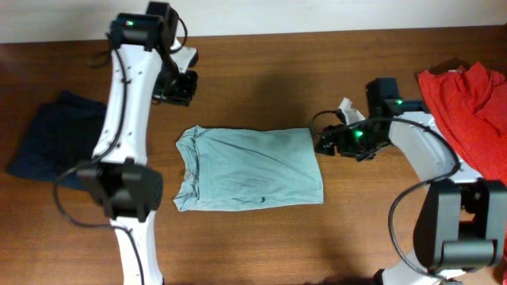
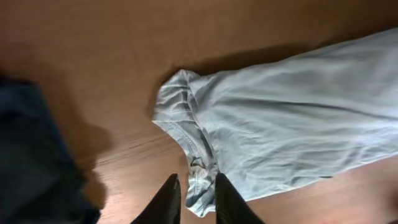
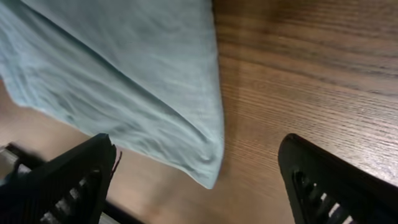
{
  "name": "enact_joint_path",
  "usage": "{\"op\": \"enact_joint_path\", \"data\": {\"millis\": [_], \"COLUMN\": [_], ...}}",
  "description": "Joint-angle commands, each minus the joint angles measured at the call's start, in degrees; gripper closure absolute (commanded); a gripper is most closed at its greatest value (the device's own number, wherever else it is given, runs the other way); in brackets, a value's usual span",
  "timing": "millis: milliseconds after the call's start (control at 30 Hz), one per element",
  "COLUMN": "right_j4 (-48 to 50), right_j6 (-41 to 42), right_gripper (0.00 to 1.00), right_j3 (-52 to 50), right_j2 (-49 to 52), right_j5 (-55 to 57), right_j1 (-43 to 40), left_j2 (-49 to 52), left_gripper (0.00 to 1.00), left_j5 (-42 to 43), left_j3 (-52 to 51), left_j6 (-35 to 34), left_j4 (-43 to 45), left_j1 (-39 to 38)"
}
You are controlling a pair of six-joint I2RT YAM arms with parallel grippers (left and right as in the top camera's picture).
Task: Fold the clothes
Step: 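Release the bundle and raise both grippers away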
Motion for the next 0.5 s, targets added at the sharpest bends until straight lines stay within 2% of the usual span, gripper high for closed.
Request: {"op": "enact_joint_path", "data": {"millis": [0,200,300,467], "right_j4": [-0.83,-0.20,1.31,4.00], "right_j6": [-6.97,-9.40,-9.38,-9.35], "right_gripper": [0.15,0.15,0.16,0.17], "right_j3": [0.63,0.63,0.63,0.63], "right_j2": [4.24,10.54,13.18,15.47], "right_j5": [-7.13,-10.34,-10.71,-14.80], "right_j1": [-1.16,0.09,0.87,2.01], "left_j2": [-11.61,-22.64,-26.01,-28.15], "left_gripper": [0.74,0.69,0.65,0.65], "left_j5": [-2.27,-6.25,-6.23,-6.21], "left_j3": [3.10,3.10,3.10,3.08], "left_j6": [-0.76,-1.31,-1.40,-1.40], "left_j4": [-0.24,-0.02,0.39,0.35], "left_j1": [0.02,0.72,1.01,1.01]}}
